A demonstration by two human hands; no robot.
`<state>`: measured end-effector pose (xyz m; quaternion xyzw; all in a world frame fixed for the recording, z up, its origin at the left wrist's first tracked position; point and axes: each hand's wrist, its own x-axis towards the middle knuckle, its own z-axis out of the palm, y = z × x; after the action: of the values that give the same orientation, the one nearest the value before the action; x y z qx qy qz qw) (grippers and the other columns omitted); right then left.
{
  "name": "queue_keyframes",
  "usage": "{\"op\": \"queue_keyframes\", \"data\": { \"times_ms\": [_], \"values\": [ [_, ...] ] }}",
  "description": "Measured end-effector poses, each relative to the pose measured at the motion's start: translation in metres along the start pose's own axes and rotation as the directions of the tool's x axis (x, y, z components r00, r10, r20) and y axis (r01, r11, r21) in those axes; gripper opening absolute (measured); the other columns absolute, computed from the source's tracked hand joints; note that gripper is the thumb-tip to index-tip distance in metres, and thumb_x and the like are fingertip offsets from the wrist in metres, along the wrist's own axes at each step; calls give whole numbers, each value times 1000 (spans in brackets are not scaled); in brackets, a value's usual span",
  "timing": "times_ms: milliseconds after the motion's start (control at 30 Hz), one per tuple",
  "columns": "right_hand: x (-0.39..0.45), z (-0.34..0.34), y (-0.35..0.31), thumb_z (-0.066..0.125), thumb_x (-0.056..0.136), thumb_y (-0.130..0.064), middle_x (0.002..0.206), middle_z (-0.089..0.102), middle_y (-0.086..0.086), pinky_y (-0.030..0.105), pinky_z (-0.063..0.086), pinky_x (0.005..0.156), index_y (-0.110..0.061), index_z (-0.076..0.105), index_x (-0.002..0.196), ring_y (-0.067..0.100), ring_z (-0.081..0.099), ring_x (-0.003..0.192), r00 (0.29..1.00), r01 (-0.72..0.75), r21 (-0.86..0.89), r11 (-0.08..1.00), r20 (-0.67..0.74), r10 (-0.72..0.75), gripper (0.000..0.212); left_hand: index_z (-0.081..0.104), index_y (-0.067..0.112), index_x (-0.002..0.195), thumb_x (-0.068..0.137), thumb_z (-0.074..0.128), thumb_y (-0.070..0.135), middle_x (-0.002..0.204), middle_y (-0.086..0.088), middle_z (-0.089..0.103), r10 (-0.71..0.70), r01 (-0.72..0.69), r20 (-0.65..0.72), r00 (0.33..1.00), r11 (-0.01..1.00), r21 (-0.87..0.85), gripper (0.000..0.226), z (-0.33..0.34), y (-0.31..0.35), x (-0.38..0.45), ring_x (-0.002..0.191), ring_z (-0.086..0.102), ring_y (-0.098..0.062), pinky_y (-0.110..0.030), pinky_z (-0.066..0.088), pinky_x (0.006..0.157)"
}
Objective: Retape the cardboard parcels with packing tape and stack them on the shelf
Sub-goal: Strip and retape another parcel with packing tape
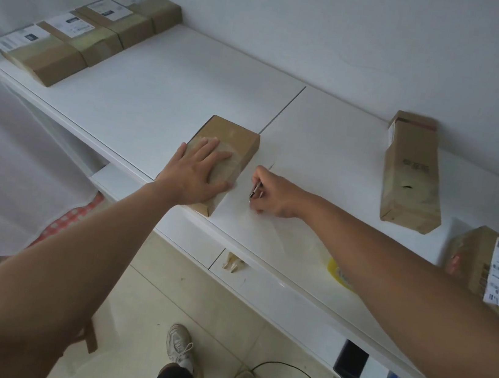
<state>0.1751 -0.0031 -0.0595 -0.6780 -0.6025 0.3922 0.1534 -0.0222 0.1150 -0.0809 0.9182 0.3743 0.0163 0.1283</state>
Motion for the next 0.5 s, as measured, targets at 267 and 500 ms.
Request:
{"op": "queue_keyframes", "data": {
  "times_ms": [267, 500],
  "values": [
    [0, 13, -3, 53, 91, -9, 78, 53, 4, 31, 35, 58, -17, 34, 97, 19, 44, 64, 997, 71, -194, 978, -22, -77, 22, 27, 40, 149, 91, 46, 67, 166, 6, 8, 15, -15, -6, 1000, 1000, 10, 68, 0, -5, 1, 152, 1, -12, -45, -2, 123],
    [2, 18, -9, 65, 91, -23, 78, 46, 4, 34, 35, 58, -18, 27, 97, 30, 48, 72, 989, 103, -381, 919, -57, -134, 39, 25, 40, 150, 92, 44, 67, 166, 6, 7, 18, -18, -5, 1000, 1000, 24, 67, 0, -5, 1, 153, -1, -13, -47, -1, 124]
  ]
}}
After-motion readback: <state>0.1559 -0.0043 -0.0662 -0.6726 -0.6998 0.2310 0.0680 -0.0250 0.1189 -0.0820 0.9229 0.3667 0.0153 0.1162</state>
